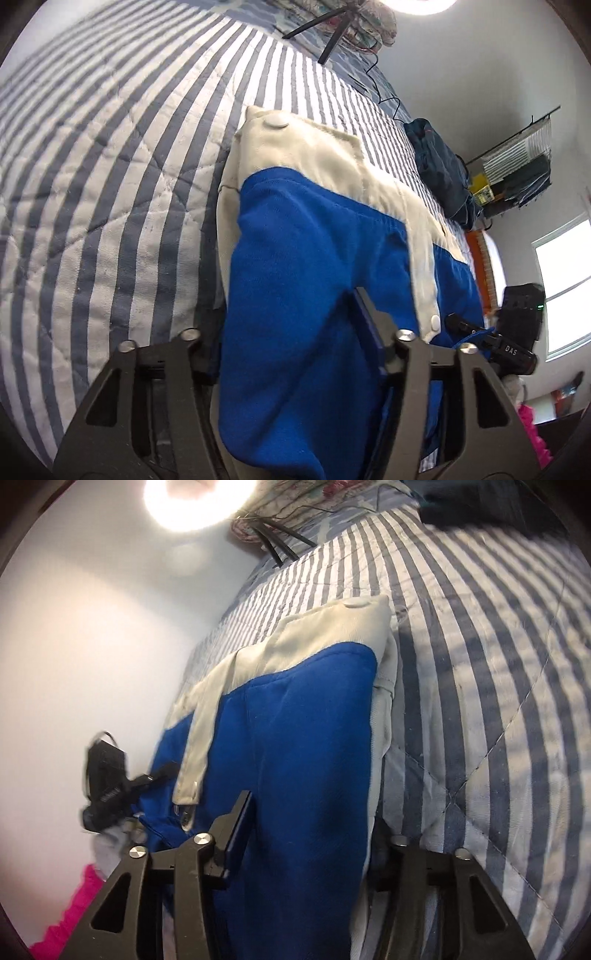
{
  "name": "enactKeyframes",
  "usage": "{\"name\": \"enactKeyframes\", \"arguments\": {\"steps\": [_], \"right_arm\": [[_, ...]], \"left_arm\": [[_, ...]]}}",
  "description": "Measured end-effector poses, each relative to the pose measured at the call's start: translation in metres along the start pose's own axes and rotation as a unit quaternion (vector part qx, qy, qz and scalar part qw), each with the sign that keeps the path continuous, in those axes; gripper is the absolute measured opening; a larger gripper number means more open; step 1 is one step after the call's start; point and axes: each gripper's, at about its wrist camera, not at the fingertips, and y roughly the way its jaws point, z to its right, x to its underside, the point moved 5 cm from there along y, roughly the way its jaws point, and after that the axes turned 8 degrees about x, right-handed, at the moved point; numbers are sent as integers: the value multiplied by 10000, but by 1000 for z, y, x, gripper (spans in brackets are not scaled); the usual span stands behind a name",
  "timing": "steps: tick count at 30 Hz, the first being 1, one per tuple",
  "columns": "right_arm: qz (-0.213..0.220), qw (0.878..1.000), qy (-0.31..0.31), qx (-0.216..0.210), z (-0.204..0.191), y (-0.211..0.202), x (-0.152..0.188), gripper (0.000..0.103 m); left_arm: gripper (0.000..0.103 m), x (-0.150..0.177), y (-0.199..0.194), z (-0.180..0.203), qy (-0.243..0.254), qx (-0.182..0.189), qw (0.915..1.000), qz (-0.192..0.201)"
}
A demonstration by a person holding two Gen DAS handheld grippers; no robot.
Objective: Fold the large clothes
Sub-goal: 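Grasp the bundle's sides with both tools and lift it, then carry the lifted bundle with both tools toward the patterned bed end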
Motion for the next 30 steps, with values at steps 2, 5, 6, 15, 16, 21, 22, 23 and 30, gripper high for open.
{"name": "enactKeyframes", "arguments": {"steps": [2,5,6,15,16,21,22,23,30], "right_arm": [[73,9991,-269,306,-13,-8,-2,36],[169,9957,-546,729,-30,-19,-3,30],[199,9934,-663,912,-37,-22,-2,28],[360,9651,-1702,1957,-93,-56,25,24],[369,9624,-1766,2030,-98,-60,28,24],[511,9511,-1995,2302,-114,-79,40,23],[575,9474,-2064,2376,-117,-85,42,23],[624,9450,-2105,2423,-120,-91,44,23],[1011,9291,-2291,2722,-140,-135,44,23]], "left_arm": [[41,1,-4,13,237,-175,9995,68],[34,5,-16,33,571,-317,9976,218],[33,8,-19,37,630,-351,9971,259],[27,47,-53,91,1259,-441,9903,386],[27,50,-54,95,1285,-426,9901,383],[26,75,-70,127,1542,-351,9865,417],[26,77,-73,133,1559,-322,9863,441],[26,79,-76,138,1566,-289,9861,470],[26,84,-103,179,1804,-128,9808,724]]}}
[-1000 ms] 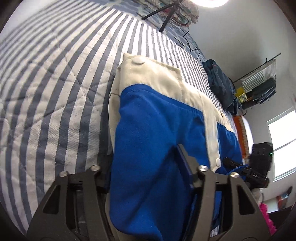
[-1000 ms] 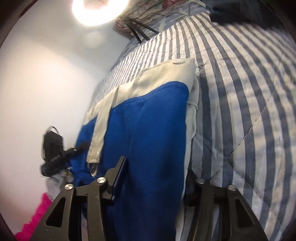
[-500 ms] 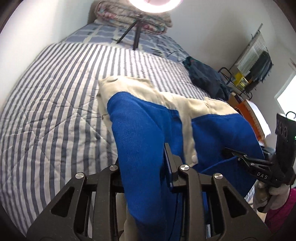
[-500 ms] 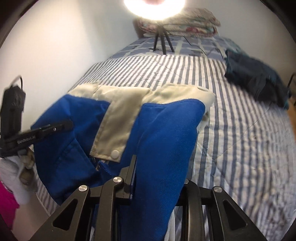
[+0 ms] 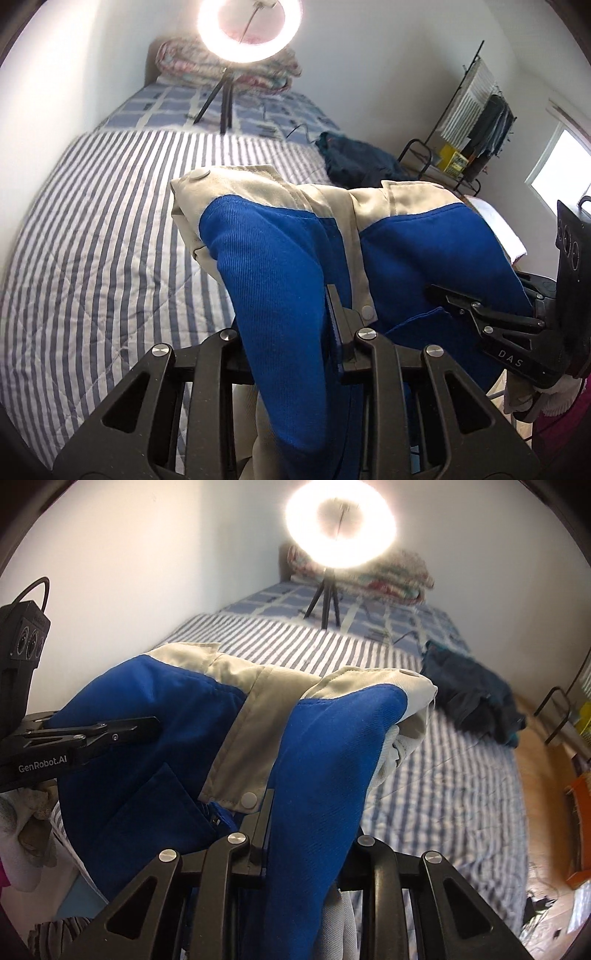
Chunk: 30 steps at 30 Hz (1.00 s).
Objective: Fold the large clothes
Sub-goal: 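Carry the lifted bundle with both tools toward the patterned bed end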
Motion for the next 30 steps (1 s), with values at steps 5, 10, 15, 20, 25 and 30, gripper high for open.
{"name": "enactKeyframes", "arguments": {"steps": [5,10,15,20,25,30], "right_arm": [[246,9994,-78,235,9,-30,-14,23],[470,9983,-14,343,26,-55,-22,23],[562,9975,96,422,48,-66,-29,23],[620,9964,161,546,76,-65,-40,23],[656,9948,177,759,114,-53,-57,23],[673,9925,230,989,160,-30,-81,23]], "left_arm": [[26,-18,-16,26,222,63,9995,192],[26,-35,-22,48,381,162,9988,271],[26,-56,-18,74,563,258,9977,278],[26,-79,3,93,675,358,9968,249],[26,-109,37,113,744,478,9958,223],[26,-148,86,135,859,612,9942,216]]}}
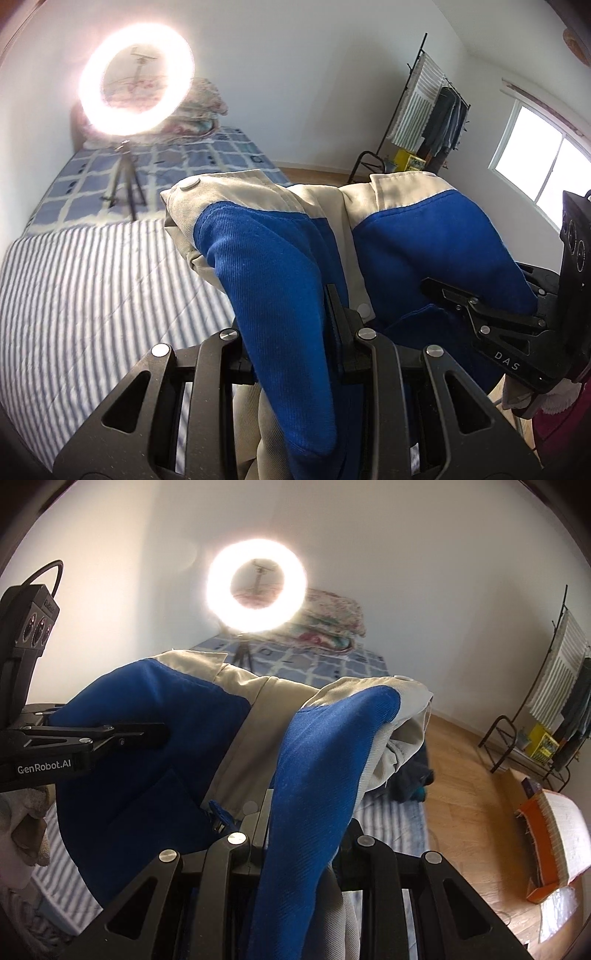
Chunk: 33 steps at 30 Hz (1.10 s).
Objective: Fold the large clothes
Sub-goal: 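Carry the lifted bundle with both tools toward the patterned bed end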
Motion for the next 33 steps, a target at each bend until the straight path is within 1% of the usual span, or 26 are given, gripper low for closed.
{"name": "enactKeyframes", "arguments": {"steps": [2,7,11,14,17,21,26,29,33], "right_arm": [[2,9999,31,103,16,16,-9,23],[61,9993,86,357,59,66,-39,23],[159,9984,46,549,90,109,-56,23],[205,9975,11,683,111,146,-71,23],[204,9967,-18,785,131,187,-84,23],[160,9964,31,833,152,234,-99,23],[89,9967,142,793,172,286,-111,22],[52,9969,201,757,177,315,-113,22],[-1,9974,331,637,184,349,-109,22]], "left_arm": [[26,-19,27,2,43,84,10000,27],[26,-55,84,0,135,224,9996,109],[26,-92,142,-8,175,337,9990,219],[26,-112,178,-13,243,365,9986,278],[26,-132,214,-19,336,311,9984,339],[26,-158,262,-33,285,315,9986,312],[26,-176,311,-46,301,258,9989,261],[26,-180,336,-54,242,243,9991,244],[26,-178,367,-64,277,126,9994,159]]}}
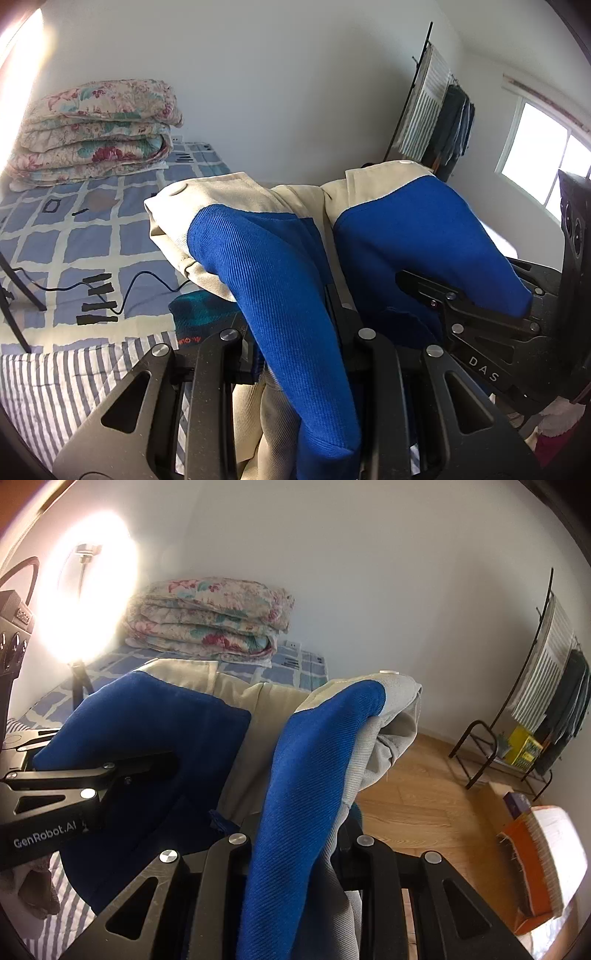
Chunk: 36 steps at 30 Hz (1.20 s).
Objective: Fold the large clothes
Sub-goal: 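Carry the lifted bundle with both tools toward the patterned bed end, then lower the bundle onto the bed and open both tools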
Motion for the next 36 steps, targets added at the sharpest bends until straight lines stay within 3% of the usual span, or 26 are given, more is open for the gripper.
{"name": "enactKeyframes", "arguments": {"steps": [11,13,15,20,21,24,31,36], "right_arm": [[-357,9962,581,-534,27,64,29,23],[-577,9933,847,-541,44,78,38,27],[-894,9868,1197,-629,59,95,51,37],[-1520,9679,1905,-616,83,132,91,58],[-1537,9677,1919,-563,86,133,95,64],[-1475,9688,1942,-451,94,125,99,66],[-1166,9796,1632,-105,95,86,79,66],[-932,9863,1344,190,81,53,63,66]], "left_arm": [[27,32,40,-59,-309,-349,9981,-411],[29,38,44,-73,-421,-426,9968,-526],[33,44,44,-81,-458,-482,9961,-585],[55,57,49,-87,-377,-785,9940,-661],[57,58,48,-86,-326,-819,9939,-669],[67,61,45,-89,-302,-960,9924,-711],[67,56,19,-83,-260,-1049,9923,-602],[67,54,-19,-63,-210,-913,9946,-442]]}}
